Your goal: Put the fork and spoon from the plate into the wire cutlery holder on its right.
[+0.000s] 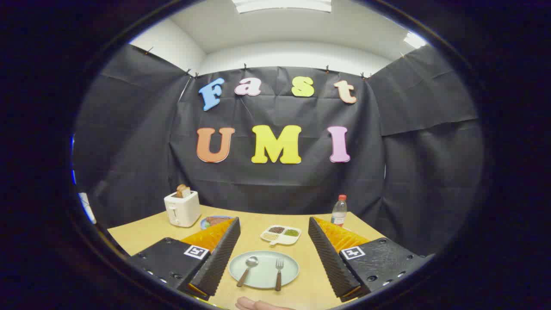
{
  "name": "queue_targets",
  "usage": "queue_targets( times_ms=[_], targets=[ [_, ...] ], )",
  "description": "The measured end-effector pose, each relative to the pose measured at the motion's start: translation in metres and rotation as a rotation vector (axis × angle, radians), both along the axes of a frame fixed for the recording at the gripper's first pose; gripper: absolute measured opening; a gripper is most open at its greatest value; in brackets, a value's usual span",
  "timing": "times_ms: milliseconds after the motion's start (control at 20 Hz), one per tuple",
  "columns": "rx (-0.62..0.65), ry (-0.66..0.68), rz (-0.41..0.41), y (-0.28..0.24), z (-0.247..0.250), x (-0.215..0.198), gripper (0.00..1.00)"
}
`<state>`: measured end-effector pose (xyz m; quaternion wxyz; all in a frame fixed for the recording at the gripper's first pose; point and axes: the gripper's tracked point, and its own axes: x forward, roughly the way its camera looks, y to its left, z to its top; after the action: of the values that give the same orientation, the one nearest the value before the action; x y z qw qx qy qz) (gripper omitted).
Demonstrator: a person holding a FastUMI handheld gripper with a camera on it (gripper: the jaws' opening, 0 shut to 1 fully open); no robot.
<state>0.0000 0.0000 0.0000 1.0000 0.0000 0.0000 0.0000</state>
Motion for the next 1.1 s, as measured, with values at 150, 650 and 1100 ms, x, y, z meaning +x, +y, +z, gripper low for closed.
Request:
queue_targets(
  times_ms=[150, 650, 1100],
  targets=[
    [-0.003, -0.004, 0.003, 0.005, 0.001, -0.002, 0.95],
    [0.008, 0.000, 0.019, 0.012, -0.006, -0.005, 0.95],
    [0.011, 0.000, 0.043, 0.025, -0.007, -0.010, 0.96]
  ],
)
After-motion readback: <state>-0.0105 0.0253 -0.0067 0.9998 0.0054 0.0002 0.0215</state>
